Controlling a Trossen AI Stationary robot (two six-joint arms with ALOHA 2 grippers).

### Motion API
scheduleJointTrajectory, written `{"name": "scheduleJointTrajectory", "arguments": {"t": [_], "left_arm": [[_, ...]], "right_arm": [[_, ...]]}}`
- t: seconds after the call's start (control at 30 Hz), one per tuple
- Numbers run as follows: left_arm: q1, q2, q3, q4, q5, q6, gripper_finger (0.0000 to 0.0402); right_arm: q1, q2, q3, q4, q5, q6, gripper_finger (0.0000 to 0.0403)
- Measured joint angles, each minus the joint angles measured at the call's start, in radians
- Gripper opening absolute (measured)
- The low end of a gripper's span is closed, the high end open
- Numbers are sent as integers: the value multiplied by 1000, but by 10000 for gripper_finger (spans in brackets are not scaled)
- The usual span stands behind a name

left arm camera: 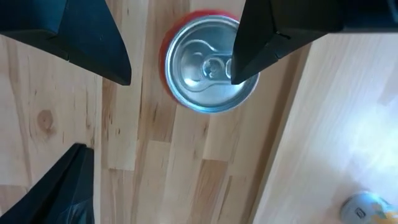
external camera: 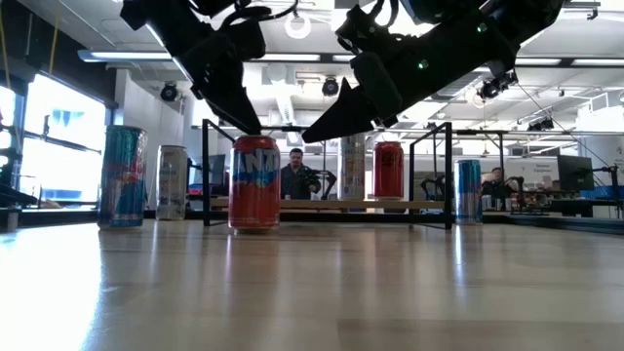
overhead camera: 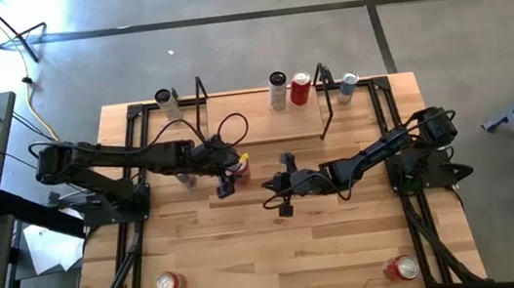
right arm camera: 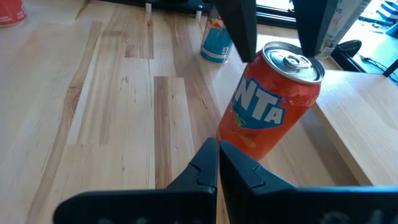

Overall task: Place canned beverage on shelf
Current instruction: Put the top red soda can on the shelf

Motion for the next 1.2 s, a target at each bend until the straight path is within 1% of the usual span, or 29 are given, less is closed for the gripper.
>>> {"name": "scheduleJointTrajectory", "arguments": {"t": [0.27,0.43,0.57,0.73,1.2], "left_arm": [[13,-27,0,-5,-19,18,266],[54,-2,1,-17,33,9,266],[78,14,2,-5,44,9,266],[92,28,4,5,86,10,266],[92,32,4,1,93,28,266]], "right_arm": [[0,0,0,12,-4,-4,0],[0,0,0,13,-6,-4,0],[0,0,0,13,-7,-4,0],[0,0,0,12,-7,-5,0],[0,0,0,11,-9,-4,0]]}}
